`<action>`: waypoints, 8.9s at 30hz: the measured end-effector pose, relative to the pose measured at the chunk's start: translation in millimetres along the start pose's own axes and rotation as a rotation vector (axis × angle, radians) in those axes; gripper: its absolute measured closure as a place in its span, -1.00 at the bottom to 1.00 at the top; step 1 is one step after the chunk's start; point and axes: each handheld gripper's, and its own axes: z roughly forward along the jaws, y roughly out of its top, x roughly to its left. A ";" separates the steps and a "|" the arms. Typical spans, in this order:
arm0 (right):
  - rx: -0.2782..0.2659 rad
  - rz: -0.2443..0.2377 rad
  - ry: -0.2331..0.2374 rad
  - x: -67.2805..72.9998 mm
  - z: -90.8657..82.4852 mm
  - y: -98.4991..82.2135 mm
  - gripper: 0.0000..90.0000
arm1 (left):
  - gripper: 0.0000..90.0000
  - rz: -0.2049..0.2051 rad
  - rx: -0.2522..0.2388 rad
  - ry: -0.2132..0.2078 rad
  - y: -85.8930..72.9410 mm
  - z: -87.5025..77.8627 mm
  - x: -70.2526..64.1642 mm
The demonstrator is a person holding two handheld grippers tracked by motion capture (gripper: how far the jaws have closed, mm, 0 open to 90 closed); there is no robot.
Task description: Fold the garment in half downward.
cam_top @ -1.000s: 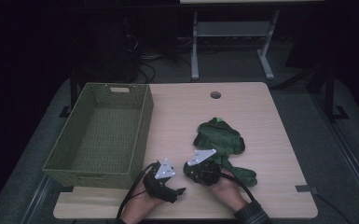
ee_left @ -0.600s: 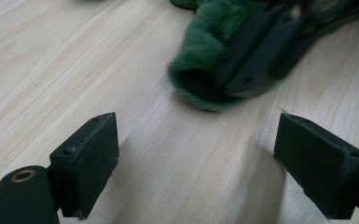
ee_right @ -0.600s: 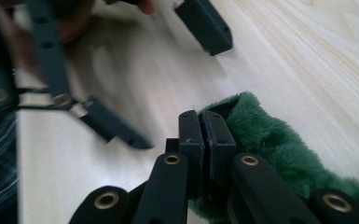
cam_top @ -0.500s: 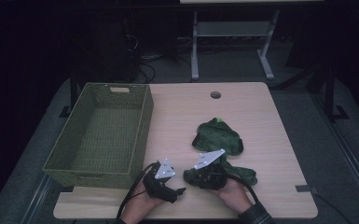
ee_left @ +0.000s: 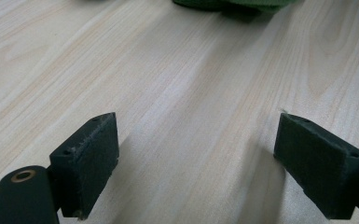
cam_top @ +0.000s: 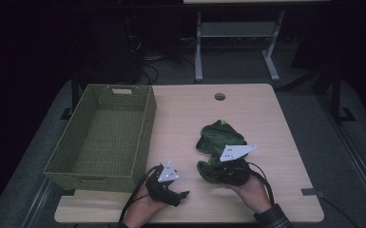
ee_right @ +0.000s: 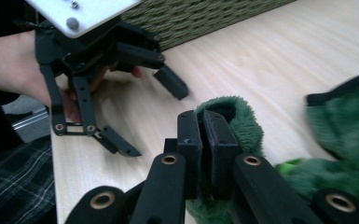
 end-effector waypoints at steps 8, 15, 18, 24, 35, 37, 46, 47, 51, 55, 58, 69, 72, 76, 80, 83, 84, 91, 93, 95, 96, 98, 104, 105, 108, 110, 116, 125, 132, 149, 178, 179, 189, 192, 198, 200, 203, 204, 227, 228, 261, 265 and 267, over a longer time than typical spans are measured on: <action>-0.015 0.024 -0.052 -12.0 -20.9 -12.4 0.87 | -0.71 0.003 0.001 0.002 0.2 0.0 0.4; 0.010 0.064 -0.113 -22.4 -34.8 -30.7 0.77 | -0.71 -0.002 0.001 0.001 0.2 0.1 0.0; 0.024 0.071 -0.150 -26.7 -41.5 -39.2 0.71 | -0.71 -0.003 0.000 0.001 0.2 0.1 -0.1; 0.018 0.098 -0.206 -32.8 -57.1 -48.8 0.69 | -0.71 0.002 0.004 0.001 0.2 -0.1 0.2; -0.051 0.066 -0.198 -30.5 -58.1 -24.3 0.70 | -0.71 -0.001 0.000 0.005 0.3 0.1 0.5; -0.037 0.045 -0.195 -28.8 -51.9 -17.9 0.74 | -0.71 -0.001 0.000 0.005 0.2 0.1 0.5; 0.086 0.052 -0.206 -45.8 -17.8 -29.9 0.99 | -0.71 -0.001 0.003 0.004 0.2 -0.1 0.3; 0.100 0.070 -0.199 -48.1 -15.5 -32.2 1.00 | -0.71 0.003 0.003 0.005 0.2 -0.1 0.6; 0.139 0.098 -0.176 -55.3 -7.9 -39.1 1.00 | -0.71 0.000 0.003 0.004 0.2 -0.1 0.3; 0.158 0.110 -0.157 -57.4 -0.2 -46.0 1.00 | -0.71 0.000 0.003 0.004 0.2 -0.1 0.4; 0.157 0.105 -0.163 -56.3 -0.7 -45.4 1.00 | -0.72 0.000 0.003 0.003 0.2 0.0 0.2; 0.066 0.094 -0.241 -54.0 -32.4 -38.7 0.50 | -0.72 0.005 0.004 0.004 0.3 0.0 0.6; 0.063 0.109 -0.252 -56.8 -41.0 -41.5 0.40 | -0.72 0.005 0.003 0.004 0.3 0.0 0.6; 0.033 0.129 -0.273 -58.9 -55.0 -48.7 0.32 | -0.72 0.006 0.005 0.004 0.3 -0.1 0.6; 0.021 0.136 -0.292 -57.2 -70.5 -57.6 0.30 | -0.72 0.006 0.006 0.003 0.4 -0.2 0.6; 0.020 0.145 -0.309 -57.1 -80.5 -64.8 0.26 | -0.72 0.005 0.006 0.003 0.4 -0.2 0.6; 0.023 0.156 -0.313 -57.5 -84.5 -68.1 0.25 | -0.72 0.004 0.005 0.003 0.4 -0.1 0.5; 0.039 0.185 -0.329 -53.4 -100.2 -87.3 0.21 | -0.72 0.004 0.005 0.003 0.4 -0.1 0.6; 0.039 0.184 -0.335 -51.2 -104.7 -93.0 0.21 | -0.72 0.005 0.005 0.003 0.4 -0.1 0.6; 0.043 0.197 -0.335 -47.9 -109.0 -98.6 0.20 | -0.72 0.005 0.005 0.003 0.4 -0.2 0.6; 0.041 0.197 -0.342 -46.6 -110.8 -101.7 0.20 | -0.72 0.004 0.005 0.003 0.4 -0.1 0.5; 0.045 0.211 -0.338 -43.8 -114.0 -108.0 0.19 | -0.72 0.005 0.004 0.004 0.3 0.0 0.5; 0.092 0.225 -0.314 -34.7 -113.2 -125.1 0.16 | -0.72 0.005 0.004 0.004 0.3 0.0 0.6; 0.100 0.228 -0.311 -34.0 -112.4 -127.2 0.16 | -0.72 0.004 0.004 0.004 0.3 0.0 0.5; 0.117 0.233 -0.294 -33.1 -107.7 -129.6 0.16 | -0.72 0.005 0.004 0.004 0.3 0.0 0.6; 0.119 0.227 -0.282 -33.3 -104.8 -128.6 0.16 | -0.72 0.005 0.004 0.004 0.3 0.0 0.5; 0.127 0.235 -0.267 -35.6 -98.6 -126.7 0.30 | -0.72 0.005 0.004 0.004 0.3 0.0 0.5; 0.146 0.215 -0.275 -38.6 -96.7 -124.2 0.85 | -0.72 0.005 0.004 0.004 0.3 0.0 0.5; 0.128 0.216 -0.341 -47.6 -117.8 -127.4 0.86 | -0.72 0.006 0.005 0.004 0.3 -0.1 0.6; 0.033 0.113 -0.307 -45.8 -135.9 -97.7 0.85 | -0.72 0.005 0.004 0.004 0.3 0.0 0.5; 0.035 -0.050 -0.136 -34.3 -71.4 -25.4 0.58 | -0.72 0.003 0.001 0.008 0.4 0.2 0.4; 0.028 -0.051 -0.137 -35.7 -71.9 -25.2 0.61 | -0.72 0.002 0.001 0.008 0.4 0.2 0.4; 0.058 0.005 -0.118 -57.3 -49.7 -28.8 1.00 | -0.72 0.003 0.005 0.006 0.4 0.0 0.3; 0.099 0.022 -0.105 -62.5 -35.4 -30.3 1.00 | -0.72 0.007 0.005 0.008 0.5 -0.1 0.6; 0.207 0.028 -0.101 -65.1 -13.3 -33.9 1.00 | -0.72 0.001 0.004 0.006 0.3 0.0 0.2; 0.231 0.019 -0.101 -64.8 -8.6 -36.5 1.00 | -0.72 0.000 0.004 0.006 0.3 0.1 0.1; 0.265 0.035 -0.109 -62.7 -7.9 -37.3 1.00 | -0.72 0.000 0.004 0.005 0.2 0.0 0.1; 0.276 0.040 -0.105 -62.6 -7.4 -38.2 1.00 | -0.72 0.000 0.005 0.004 0.2 0.0 0.1; 0.102 0.070 -0.160 -75.5 -45.5 -26.4 0.25 | -0.70 -0.024 0.010 -0.037 17.5 2.1 7.8; 0.101 0.071 -0.160 -76.7 -46.1 -25.6 0.23 | -0.69 -0.027 0.016 -0.046 20.8 3.2 8.2; 0.045 0.157 -0.258 -140.6 -51.5 2.6 0.00 | -0.33 -0.020 -0.039 -0.016 114.8 33.3 62.4; 0.044 0.161 -0.273 -148.8 -50.3 8.2 0.02 | -0.20 -0.009 -0.030 0.012 127.0 40.4 74.1; 0.047 0.158 -0.285 -154.2 -48.0 11.4 0.04 | -0.13 -0.016 -0.025 0.020 131.5 45.4 81.2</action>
